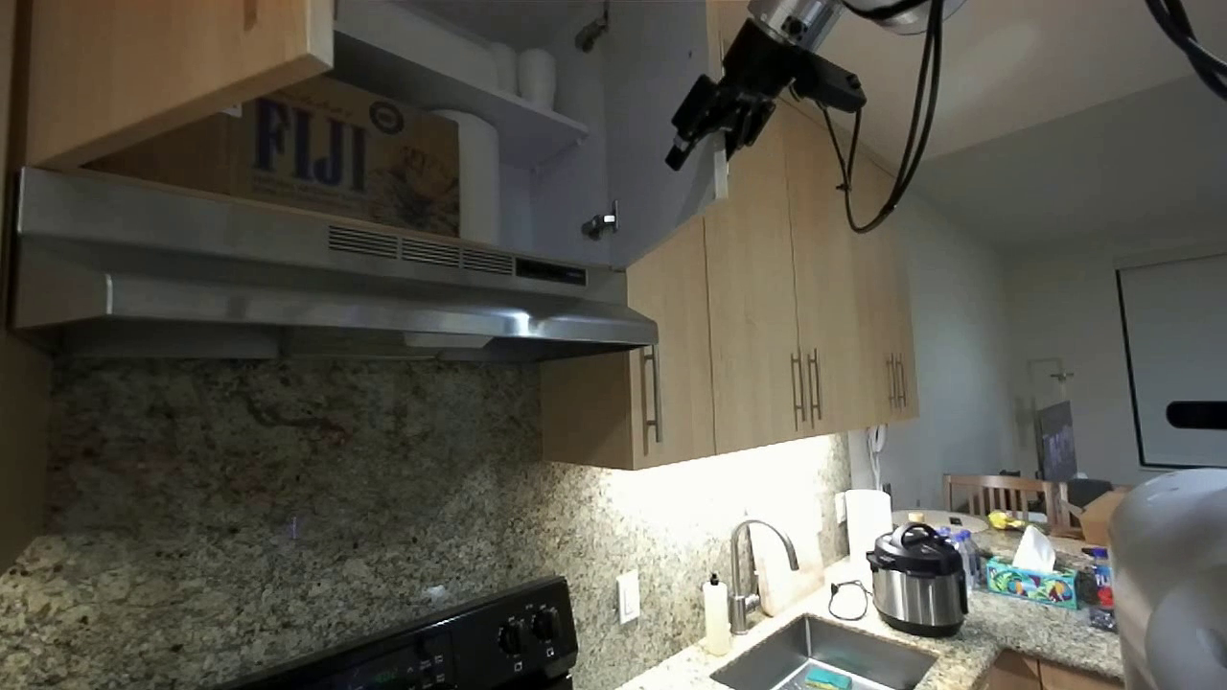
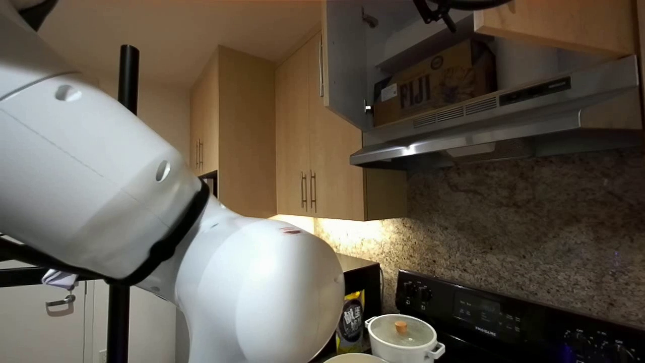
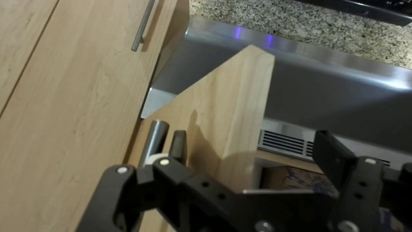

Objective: Close the cabinets left door completely

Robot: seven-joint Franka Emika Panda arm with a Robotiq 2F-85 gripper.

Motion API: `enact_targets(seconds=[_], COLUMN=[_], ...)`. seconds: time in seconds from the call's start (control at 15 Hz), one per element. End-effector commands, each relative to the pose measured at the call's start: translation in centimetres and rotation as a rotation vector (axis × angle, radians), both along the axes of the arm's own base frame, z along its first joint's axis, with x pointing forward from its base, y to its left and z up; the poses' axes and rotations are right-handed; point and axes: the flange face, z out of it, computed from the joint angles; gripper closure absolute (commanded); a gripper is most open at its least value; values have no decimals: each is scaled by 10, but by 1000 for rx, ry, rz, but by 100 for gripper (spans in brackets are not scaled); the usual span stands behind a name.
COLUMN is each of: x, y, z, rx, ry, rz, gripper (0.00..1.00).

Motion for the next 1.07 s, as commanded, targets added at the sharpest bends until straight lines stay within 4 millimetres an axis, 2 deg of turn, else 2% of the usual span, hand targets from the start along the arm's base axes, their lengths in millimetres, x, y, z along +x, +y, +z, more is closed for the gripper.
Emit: enact_targets(seconds=[0.0, 0.13, 0.4, 0.67, 0.8, 0.93, 1.0], x=[8, 13, 39, 63, 61, 47, 34], y=[38, 57, 87, 128, 144, 155, 159], z=[2, 2, -2, 1, 4, 8, 9], rx=[-62, -87, -106, -157, -193, -223, -237], ry=[12, 17, 57, 86, 75, 46, 24], rz=[102, 127, 187, 285, 323, 344, 351], gripper=[0, 0, 0, 0, 0, 0, 0])
